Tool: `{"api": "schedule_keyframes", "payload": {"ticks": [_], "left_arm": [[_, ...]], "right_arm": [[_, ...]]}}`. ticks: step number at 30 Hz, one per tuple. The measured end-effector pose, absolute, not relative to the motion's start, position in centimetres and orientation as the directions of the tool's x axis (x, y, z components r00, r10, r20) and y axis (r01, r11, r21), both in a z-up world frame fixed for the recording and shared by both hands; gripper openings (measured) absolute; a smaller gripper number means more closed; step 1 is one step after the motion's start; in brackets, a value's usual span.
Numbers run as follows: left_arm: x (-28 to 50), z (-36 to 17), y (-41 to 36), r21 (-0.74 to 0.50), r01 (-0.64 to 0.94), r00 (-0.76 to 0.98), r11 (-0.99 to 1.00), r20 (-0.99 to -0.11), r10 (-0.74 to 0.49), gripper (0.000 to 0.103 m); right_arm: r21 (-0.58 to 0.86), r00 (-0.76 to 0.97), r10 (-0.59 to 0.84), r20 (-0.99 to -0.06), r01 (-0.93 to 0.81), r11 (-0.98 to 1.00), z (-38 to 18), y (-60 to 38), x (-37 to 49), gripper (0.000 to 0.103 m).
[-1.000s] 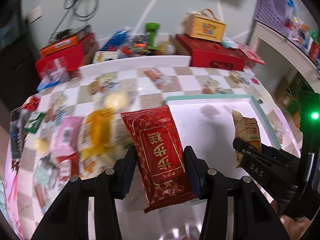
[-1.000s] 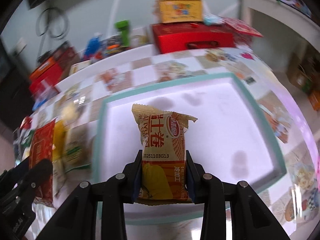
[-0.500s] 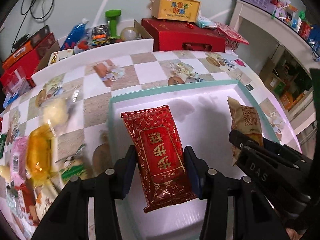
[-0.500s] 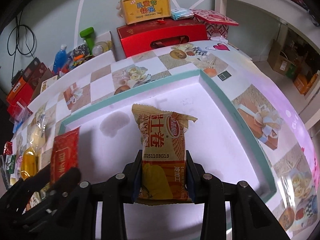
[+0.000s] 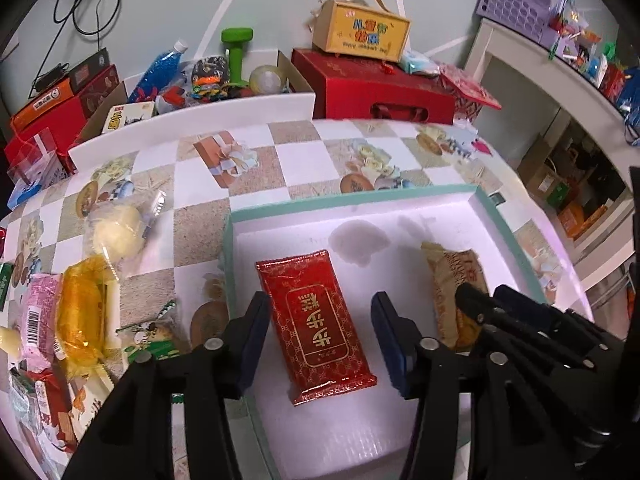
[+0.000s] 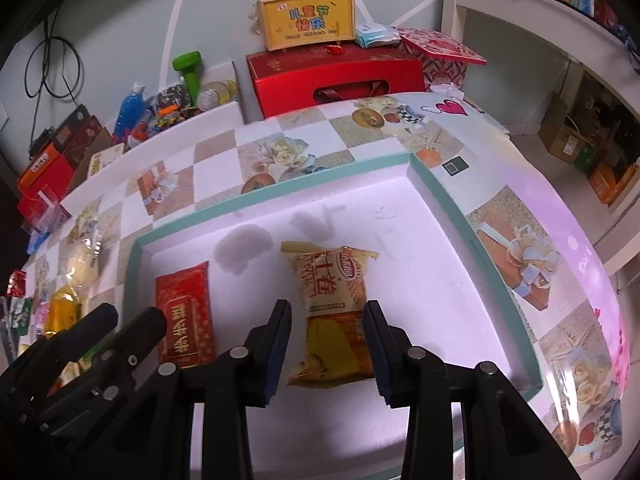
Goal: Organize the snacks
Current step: 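Lower both packets into the tray and open both tools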
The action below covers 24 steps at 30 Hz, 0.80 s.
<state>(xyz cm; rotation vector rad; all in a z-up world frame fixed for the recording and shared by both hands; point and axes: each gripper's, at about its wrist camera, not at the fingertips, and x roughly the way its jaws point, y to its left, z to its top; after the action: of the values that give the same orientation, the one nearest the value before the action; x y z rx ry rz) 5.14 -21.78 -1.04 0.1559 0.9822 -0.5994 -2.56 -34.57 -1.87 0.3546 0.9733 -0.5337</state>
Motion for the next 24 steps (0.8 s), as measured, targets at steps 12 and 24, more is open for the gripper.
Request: {"api": "schedule_keyframes", "payload": {"ticks": [12, 24], "left_arm": [[6.3, -1.1, -17.7, -0.032, 0.383, 0.512, 0.923, -0.824, -0.241, 0.096], [6.7, -2.4, -13.6, -0.046, 0.291, 0.534, 0.956, -0.821, -0.202, 0.103]], "right_arm": [[0.062, 0.427, -0.255, -0.868, 0.602, 0.796, -2.4, -35.0, -3.0, 0.101], [0.128, 0.509, -0.230, -0.830, 0.574, 0.809, -1.3, -34.3, -3.2, 0.103]]}}
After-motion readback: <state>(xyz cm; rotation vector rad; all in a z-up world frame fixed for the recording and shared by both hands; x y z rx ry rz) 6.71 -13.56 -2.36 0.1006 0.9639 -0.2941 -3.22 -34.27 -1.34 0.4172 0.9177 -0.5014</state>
